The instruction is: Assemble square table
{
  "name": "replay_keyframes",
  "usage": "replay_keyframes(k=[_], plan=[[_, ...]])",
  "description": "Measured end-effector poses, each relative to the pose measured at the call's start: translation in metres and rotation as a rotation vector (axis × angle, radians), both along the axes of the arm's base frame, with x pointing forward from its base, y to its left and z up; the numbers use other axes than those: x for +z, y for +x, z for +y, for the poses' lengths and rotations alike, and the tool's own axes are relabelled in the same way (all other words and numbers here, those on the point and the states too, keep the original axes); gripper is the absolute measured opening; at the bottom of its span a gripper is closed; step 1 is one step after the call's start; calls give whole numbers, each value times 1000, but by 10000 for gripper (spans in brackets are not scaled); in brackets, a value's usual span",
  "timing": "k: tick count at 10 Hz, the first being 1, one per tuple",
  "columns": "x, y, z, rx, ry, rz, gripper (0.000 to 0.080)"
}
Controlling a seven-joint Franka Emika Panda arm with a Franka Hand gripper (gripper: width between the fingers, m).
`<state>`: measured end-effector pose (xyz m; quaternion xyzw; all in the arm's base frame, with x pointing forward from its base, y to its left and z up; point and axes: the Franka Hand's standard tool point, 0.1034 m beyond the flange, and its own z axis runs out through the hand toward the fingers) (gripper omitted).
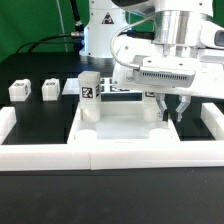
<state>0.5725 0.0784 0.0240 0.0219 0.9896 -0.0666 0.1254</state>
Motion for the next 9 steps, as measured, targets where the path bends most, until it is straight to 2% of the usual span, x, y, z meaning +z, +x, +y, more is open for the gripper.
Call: replay_keyframes(k=[2, 4, 8, 9], plan=[[0, 3, 15, 59, -40, 34, 64], [0, 1, 29, 75, -59, 59, 64], [0, 0, 33, 62, -92, 85, 64], [-1, 5, 38, 34, -109, 92, 64]])
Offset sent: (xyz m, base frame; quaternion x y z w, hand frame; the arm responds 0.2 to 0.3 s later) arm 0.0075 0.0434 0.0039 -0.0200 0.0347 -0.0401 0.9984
